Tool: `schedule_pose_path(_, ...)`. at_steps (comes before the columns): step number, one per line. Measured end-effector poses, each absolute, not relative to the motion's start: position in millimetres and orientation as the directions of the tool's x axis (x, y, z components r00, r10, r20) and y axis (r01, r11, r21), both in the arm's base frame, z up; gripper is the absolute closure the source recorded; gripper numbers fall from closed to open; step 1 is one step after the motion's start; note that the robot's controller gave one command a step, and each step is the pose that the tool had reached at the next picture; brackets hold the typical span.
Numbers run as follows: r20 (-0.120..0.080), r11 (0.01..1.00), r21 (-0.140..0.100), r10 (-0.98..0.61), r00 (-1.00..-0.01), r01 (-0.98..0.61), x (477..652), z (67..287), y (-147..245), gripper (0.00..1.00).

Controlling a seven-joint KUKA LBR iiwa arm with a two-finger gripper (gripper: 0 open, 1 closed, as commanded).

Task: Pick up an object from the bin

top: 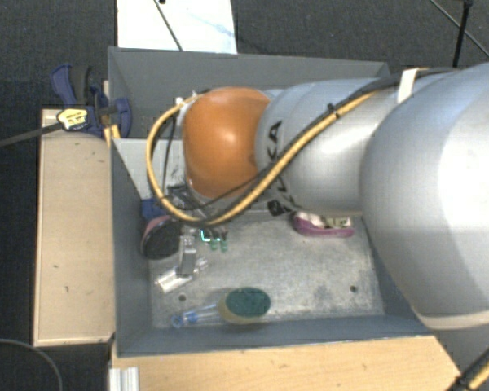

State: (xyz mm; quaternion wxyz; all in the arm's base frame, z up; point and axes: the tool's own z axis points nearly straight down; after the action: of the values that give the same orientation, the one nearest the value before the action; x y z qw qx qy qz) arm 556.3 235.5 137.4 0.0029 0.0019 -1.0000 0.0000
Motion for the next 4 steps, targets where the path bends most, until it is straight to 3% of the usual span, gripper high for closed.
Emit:
schedule_pose_path(1, -0.007, 0.997, 0.003, -0.082, -0.997, -0.082, 582.4, 85, 247, 0.00)
schedule_pose_path(2, -0.006, 0.993, 0.002, -0.121, -0.993, -0.121, 579.9, 102, 245, 0.00)
schedule_pose_path(3, -0.007, 0.941, 0.001, -0.339, -0.941, -0.339, 585.7, 101, 256, 0.00)
schedule_pose_path(4, -0.014, 0.943, 0.005, -0.332, -0.943, -0.332, 593.3, 77, 259, 0.00)
